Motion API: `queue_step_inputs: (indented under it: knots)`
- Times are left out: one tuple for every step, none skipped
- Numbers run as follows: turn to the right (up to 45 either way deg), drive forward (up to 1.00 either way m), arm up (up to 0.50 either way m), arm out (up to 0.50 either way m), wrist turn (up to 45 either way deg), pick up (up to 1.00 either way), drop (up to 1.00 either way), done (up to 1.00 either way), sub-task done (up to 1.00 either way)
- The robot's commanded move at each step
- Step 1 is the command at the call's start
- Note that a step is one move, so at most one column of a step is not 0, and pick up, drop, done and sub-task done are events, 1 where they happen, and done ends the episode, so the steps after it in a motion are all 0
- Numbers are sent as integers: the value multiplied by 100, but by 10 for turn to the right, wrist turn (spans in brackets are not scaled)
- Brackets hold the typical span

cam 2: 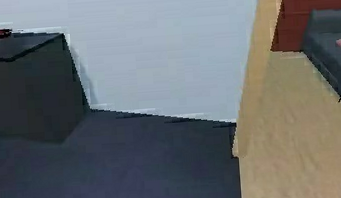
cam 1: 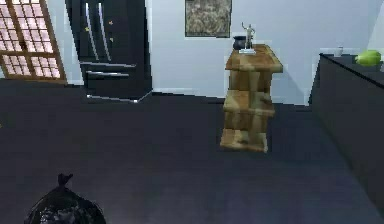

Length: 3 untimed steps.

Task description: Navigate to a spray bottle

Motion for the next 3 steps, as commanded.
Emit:
queue_step_inputs:
  knots:
    - [0,95,0,0,0,0,0,0,0]
    - [-300,0,0,0,0,0,0,0,0]
    - [0,60,0,0,0,0,0,0,0]
